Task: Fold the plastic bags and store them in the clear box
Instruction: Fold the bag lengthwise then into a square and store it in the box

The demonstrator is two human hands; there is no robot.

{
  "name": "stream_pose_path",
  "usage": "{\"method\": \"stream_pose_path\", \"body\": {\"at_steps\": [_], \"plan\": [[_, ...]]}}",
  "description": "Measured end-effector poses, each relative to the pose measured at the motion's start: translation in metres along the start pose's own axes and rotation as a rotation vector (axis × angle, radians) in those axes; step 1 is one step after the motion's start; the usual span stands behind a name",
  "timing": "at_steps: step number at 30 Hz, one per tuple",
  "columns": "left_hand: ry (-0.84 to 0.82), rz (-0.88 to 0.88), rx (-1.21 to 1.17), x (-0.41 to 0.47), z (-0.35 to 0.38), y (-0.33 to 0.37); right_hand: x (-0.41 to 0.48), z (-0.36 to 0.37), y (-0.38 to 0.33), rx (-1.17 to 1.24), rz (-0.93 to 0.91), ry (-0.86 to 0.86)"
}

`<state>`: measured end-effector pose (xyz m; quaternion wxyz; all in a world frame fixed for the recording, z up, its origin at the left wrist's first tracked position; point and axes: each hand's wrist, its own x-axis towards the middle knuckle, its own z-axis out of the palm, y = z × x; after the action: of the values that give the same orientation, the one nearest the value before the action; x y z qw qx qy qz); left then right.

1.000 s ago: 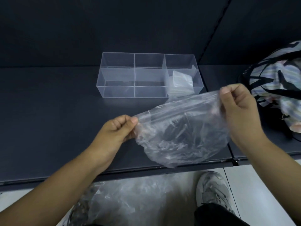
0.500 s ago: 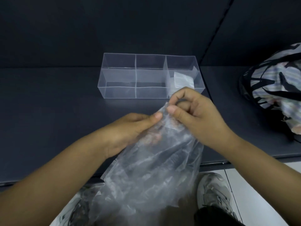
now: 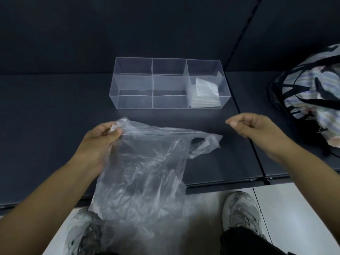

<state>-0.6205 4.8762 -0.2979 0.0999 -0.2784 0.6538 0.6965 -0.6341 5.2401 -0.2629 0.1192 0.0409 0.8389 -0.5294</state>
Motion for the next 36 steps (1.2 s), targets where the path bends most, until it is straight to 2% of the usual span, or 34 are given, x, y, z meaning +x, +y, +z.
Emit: {"method": "stream_pose_path", "body": {"at_steps": [5, 8, 11, 13, 15, 17, 19, 24, 31, 36], "plan": [[-0.154, -0.097, 0.005, 0.004, -0.016, 0.006, -0.004, 0.022, -0.002, 0.176, 0.280, -0.223], [-0.203, -0.236, 0.051, 0.006, -0.018, 0.010, -0.003, 0.038, -0.006, 0.001, 0.305, -0.304], [-0.132, -0.293, 0.099, 0.010, -0.015, 0.008, -0.002, 0.048, -0.001, -0.144, 0.287, -0.322], [-0.101, -0.300, 0.116, 0.012, -0.012, 0.005, -0.002, 0.048, 0.003, -0.214, 0.252, -0.257], [-0.100, -0.312, 0.107, 0.012, -0.011, 0.004, -0.004, 0.043, 0.009, -0.288, 0.182, -0.083], [-0.104, -0.317, 0.084, 0.013, -0.013, 0.005, -0.010, 0.037, 0.016, -0.264, 0.128, 0.120], [-0.112, -0.311, 0.072, 0.013, -0.014, 0.004, -0.019, 0.033, 0.025, -0.187, 0.114, 0.209], [-0.101, -0.280, 0.072, 0.014, -0.014, 0.001, -0.035, 0.052, 0.040, -0.108, 0.091, 0.138], [-0.108, -0.274, 0.040, 0.015, -0.014, -0.001, -0.020, 0.068, 0.039, -0.239, -0.038, 0.244], [-0.044, -0.233, 0.018, 0.021, -0.020, 0.001, -0.012, 0.033, 0.035, -0.136, -0.039, 0.261]]}}
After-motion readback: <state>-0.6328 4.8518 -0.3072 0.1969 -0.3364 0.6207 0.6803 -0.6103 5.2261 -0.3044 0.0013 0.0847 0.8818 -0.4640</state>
